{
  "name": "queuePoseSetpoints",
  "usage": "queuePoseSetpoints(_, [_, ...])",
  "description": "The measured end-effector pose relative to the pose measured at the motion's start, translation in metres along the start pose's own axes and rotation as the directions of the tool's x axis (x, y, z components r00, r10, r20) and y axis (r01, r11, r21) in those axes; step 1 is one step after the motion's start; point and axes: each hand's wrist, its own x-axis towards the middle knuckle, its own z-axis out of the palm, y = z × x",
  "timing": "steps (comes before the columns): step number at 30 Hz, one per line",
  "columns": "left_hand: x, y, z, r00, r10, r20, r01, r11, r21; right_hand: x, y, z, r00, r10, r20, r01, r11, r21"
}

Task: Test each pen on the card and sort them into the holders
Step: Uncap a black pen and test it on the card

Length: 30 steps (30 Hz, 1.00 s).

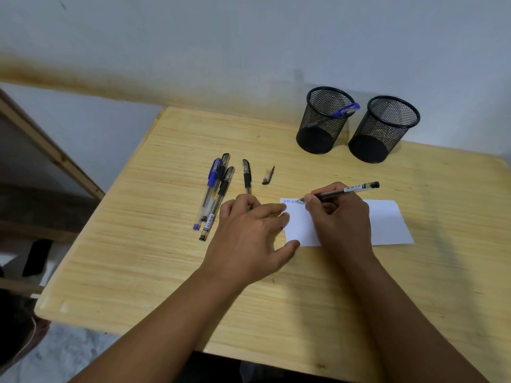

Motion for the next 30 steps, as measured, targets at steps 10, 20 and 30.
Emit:
queuePoseSetpoints(10, [0.0005, 0.0012, -0.0008, 1.000, -0.003, 0.013, 0.003, 1.000, 0.028, 0.0007, 0.0018, 0.0009, 1.000, 0.007, -0.011, -0.007, 1.000, -0.017])
queuePoseSetpoints(20, [0.0012, 0.0004, 0.0004, 1.000, -0.004, 0.020, 0.003, 0.999, 0.036, -0.0001, 0.0003, 0.0014, 1.000, 0.007, -0.015, -0.008, 0.999, -0.043])
queuePoseSetpoints(30, [0.0007, 0.0008, -0.0001, 1.000, -0.014, 0.028, 0.013, 0.999, 0.036, 0.0008, 0.0013, -0.0047, 0.997, 0.057, -0.053, -0.053, 0.997, 0.064])
